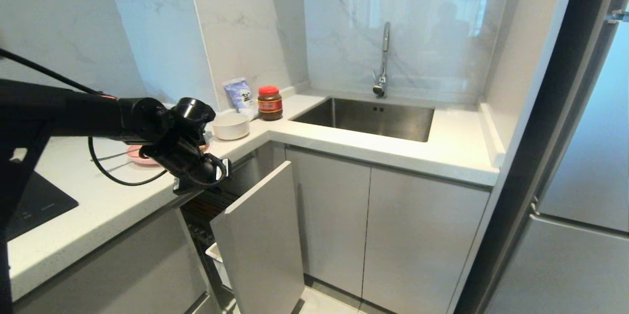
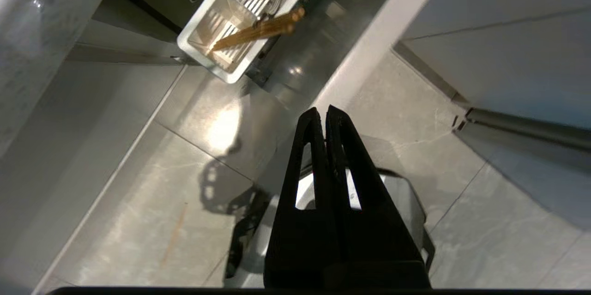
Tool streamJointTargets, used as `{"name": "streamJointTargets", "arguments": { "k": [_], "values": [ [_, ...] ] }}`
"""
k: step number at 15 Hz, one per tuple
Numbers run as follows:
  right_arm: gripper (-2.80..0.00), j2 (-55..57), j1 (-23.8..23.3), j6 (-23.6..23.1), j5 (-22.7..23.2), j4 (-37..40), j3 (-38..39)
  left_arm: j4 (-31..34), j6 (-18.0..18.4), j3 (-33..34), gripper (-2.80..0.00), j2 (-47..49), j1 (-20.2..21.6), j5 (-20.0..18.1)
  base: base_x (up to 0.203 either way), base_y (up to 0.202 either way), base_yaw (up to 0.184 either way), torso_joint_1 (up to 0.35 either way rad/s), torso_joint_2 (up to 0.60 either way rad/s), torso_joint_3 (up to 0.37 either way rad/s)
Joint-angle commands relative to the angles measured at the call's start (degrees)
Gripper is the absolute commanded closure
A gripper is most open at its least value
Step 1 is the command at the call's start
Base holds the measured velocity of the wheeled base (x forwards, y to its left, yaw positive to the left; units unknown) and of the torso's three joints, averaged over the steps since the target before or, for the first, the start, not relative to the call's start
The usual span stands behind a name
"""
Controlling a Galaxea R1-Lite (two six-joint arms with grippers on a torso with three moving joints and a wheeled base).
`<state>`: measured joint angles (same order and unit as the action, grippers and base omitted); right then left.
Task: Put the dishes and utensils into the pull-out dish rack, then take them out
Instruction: Open the cupboard
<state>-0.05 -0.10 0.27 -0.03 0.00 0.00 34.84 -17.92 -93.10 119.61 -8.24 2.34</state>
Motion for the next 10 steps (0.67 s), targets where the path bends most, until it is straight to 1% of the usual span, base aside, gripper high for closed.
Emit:
{"name": "streamJointTargets", "arguments": {
  "k": [1,3,7,10],
  "values": [
    [0.0,-0.21,0.01,0.0,0.01,0.0,0.09,-0.16,-1.5,-1.47,0.0,4.01,-0.02,1.01,0.0,0.0,0.0,0.0,0.0,0.0],
    [0.0,-0.21,0.01,0.0,-0.01,0.0,0.09,-0.57,-1.75,-2.07,0.0,5.71,-0.02,2.25,0.0,0.0,0.0,0.0,0.0,0.0],
    [0.0,-0.21,0.01,0.0,-0.06,0.0,0.09,-0.92,-1.85,-2.28,0.0,8.29,-0.22,2.42,0.0,0.0,0.0,0.0,0.0,0.0],
    [0.0,-0.21,0.01,0.0,-0.04,0.0,0.09,-0.83,-2.03,-2.35,0.0,9.67,-1.25,2.41,0.0,0.0,0.0,0.0,0.0,0.0]
  ]
}}
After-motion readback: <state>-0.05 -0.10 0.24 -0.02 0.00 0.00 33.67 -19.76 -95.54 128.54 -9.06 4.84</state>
